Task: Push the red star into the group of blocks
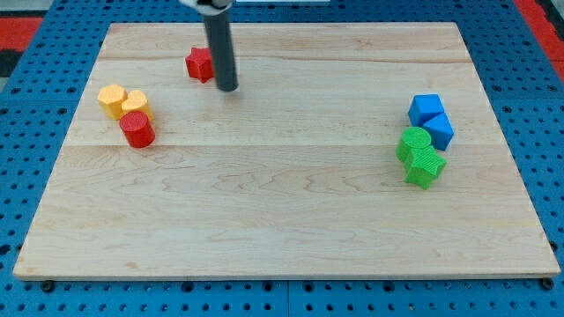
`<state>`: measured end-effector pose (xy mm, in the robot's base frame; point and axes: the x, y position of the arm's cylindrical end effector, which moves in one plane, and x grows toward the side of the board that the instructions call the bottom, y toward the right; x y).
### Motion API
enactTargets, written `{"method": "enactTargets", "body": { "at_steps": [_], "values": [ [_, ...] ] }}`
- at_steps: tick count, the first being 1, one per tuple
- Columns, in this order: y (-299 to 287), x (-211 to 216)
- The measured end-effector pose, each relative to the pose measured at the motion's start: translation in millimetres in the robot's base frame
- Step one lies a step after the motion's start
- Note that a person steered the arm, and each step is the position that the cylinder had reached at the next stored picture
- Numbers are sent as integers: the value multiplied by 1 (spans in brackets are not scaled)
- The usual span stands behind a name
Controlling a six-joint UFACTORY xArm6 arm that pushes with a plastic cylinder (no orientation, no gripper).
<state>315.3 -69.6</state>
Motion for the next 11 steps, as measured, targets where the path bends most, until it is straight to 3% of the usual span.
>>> {"method": "enactTargets", "body": {
  "at_steps": [1, 2, 4, 8, 10, 11],
  "values": [
    [2, -55],
    [-45, -50],
    [-108, 5],
    [-61, 17],
    [-111, 35],
    [-72, 30]
  ]
}}
